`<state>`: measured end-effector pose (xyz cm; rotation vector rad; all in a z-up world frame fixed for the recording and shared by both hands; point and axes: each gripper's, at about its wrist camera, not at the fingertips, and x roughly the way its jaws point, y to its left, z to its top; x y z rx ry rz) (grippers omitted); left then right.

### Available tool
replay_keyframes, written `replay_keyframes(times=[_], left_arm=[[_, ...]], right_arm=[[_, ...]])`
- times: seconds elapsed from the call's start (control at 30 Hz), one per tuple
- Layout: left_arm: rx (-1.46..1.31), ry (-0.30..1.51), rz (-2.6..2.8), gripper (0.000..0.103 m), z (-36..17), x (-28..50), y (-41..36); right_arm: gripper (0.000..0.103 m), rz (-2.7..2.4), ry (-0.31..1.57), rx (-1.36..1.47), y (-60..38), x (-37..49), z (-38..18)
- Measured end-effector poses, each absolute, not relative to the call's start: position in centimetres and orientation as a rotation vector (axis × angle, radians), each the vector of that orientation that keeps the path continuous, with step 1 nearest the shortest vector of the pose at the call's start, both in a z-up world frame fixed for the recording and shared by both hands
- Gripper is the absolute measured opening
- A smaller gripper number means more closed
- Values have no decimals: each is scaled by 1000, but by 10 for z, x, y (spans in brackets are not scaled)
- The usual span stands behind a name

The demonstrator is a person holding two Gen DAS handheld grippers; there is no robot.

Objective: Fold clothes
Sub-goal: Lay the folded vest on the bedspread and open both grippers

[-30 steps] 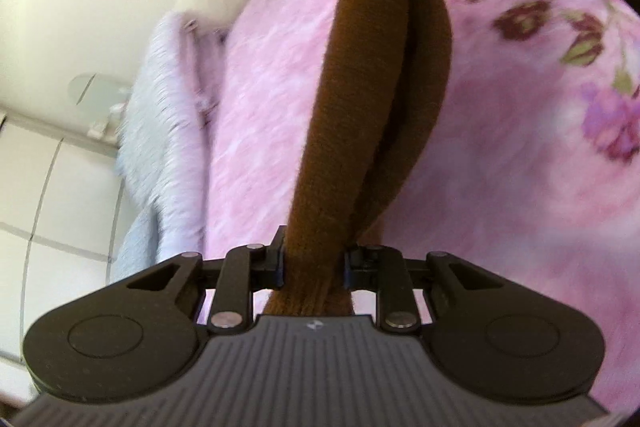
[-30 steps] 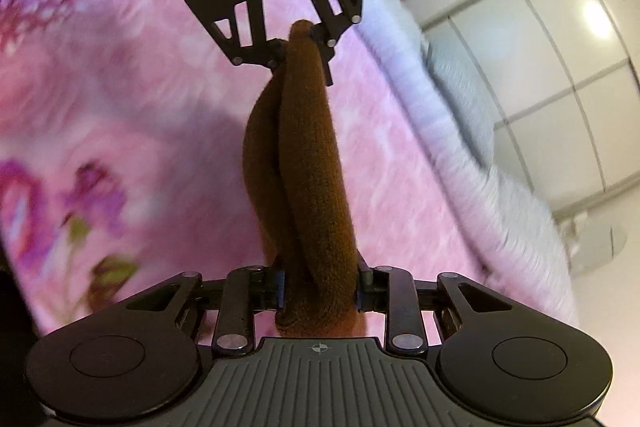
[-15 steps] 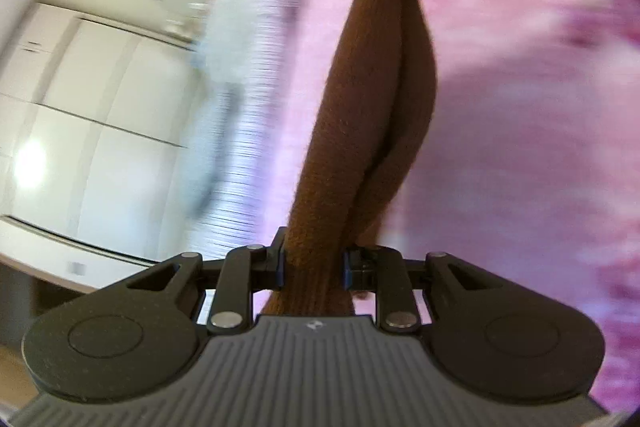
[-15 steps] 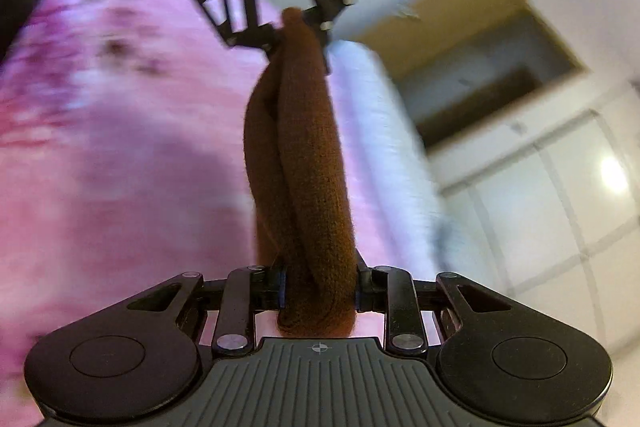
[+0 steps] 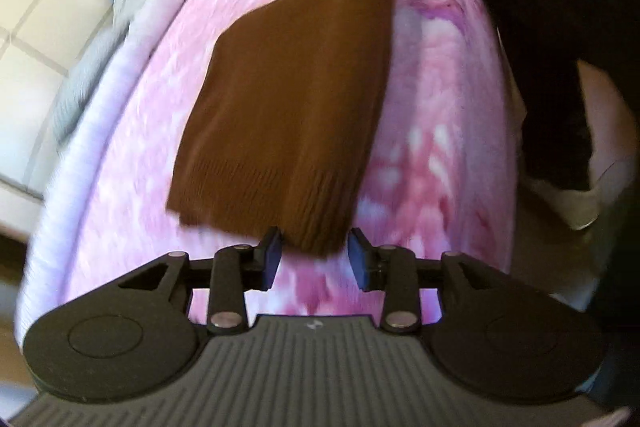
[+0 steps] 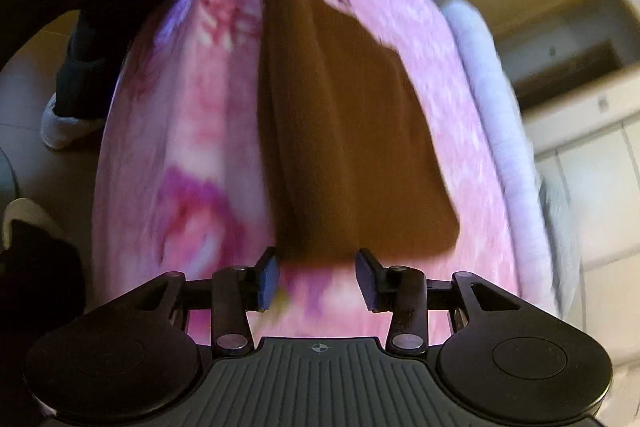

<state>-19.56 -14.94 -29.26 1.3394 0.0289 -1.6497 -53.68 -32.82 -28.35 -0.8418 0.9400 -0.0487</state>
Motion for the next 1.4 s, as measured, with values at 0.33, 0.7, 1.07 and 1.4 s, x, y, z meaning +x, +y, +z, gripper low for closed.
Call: replay_keyframes(times=[0.33,0.7,1.07,1.4], left_arm=[[886,362,-1539,36,-250,-109,-220],[790,521,-1566,25,-301,-82,-315],[743,450,-1471,26,-284,-70,-297],[771,415,-1583,27,-277,-145,-208]], right_arm=[[41,-345,751,-171,-430,-506,-226],[28,-370,767,324,-552,-412,-242],[28,-419,682,379,-548,-440,-228],[28,-251,675,230,-410,-496,-223]])
